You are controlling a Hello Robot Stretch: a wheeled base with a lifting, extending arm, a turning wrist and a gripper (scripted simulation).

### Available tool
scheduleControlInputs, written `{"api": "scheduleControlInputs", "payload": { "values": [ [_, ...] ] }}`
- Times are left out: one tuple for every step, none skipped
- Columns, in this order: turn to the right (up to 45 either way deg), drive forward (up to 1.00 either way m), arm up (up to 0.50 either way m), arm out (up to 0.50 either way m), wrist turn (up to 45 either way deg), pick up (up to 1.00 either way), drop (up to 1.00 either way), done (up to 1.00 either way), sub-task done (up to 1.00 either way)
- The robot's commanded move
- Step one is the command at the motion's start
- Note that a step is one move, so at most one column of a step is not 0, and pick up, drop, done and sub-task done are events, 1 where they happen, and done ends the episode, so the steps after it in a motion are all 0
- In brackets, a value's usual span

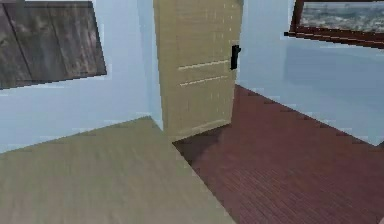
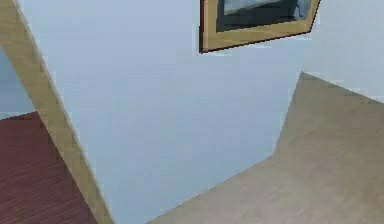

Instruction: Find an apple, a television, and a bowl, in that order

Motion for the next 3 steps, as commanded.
{"api": "scheduleControlInputs", "payload": {
  "values": [
    [0.0, 0.45, 0.0, 0.0, 0.0, 0.0, 0.0, 0.0, 0.0],
    [9.0, 0.0, 0.0, 0.0, 0.0, 0.0, 0.0, 0.0, 0.0],
    [0.0, 0.45, 0.0, 0.0, 0.0, 0.0, 0.0, 0.0, 0.0]
  ]
}}
